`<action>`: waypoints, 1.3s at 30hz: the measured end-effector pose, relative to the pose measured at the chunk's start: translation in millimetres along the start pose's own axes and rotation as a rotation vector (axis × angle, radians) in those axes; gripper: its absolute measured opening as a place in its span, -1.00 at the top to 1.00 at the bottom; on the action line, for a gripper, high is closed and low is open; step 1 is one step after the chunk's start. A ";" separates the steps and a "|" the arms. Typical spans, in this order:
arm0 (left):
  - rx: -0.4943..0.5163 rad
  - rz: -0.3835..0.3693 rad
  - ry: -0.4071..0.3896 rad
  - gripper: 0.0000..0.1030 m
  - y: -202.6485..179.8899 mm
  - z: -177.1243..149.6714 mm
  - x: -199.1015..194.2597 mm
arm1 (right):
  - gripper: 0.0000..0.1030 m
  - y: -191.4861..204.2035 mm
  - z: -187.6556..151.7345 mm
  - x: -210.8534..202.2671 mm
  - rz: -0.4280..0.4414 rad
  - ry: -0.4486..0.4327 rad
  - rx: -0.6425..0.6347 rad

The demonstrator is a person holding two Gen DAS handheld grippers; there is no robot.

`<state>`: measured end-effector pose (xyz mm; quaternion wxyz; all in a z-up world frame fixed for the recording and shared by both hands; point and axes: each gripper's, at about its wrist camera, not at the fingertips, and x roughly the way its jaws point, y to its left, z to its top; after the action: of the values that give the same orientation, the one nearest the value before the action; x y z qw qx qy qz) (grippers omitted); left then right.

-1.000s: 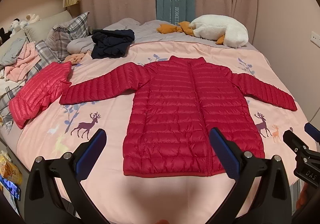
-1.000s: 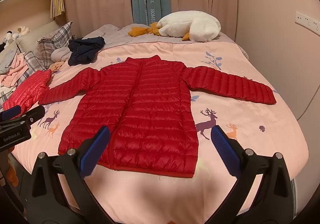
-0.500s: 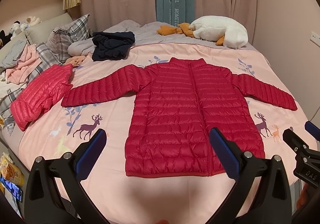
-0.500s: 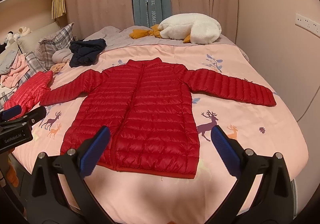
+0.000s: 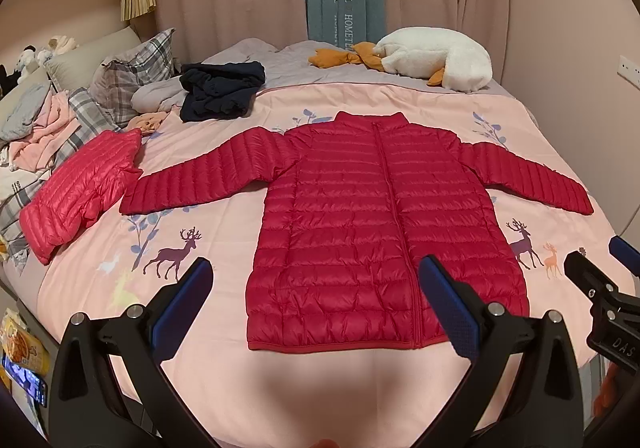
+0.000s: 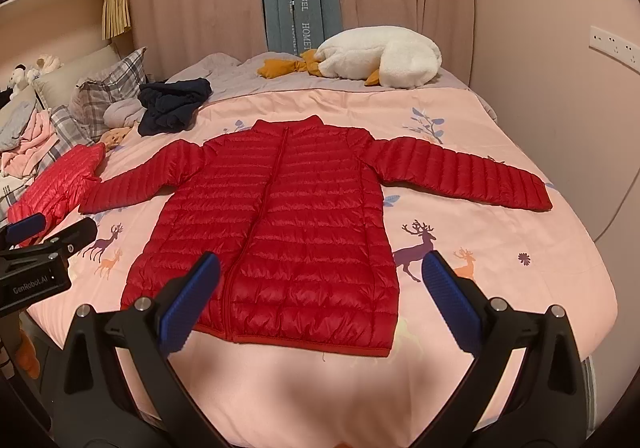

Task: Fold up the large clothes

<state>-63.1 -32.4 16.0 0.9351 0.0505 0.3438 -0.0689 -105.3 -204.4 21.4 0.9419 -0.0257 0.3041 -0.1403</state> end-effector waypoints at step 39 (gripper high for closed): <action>0.017 -0.003 0.004 -0.97 -5.9 -5.2 1.2 | -0.96 1.3 -2.6 -0.2 0.002 0.001 0.003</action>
<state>-66.5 -37.6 11.0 0.9339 0.0583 0.3452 -0.0730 -106.7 -203.1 19.2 0.9419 -0.0237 0.3045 -0.1400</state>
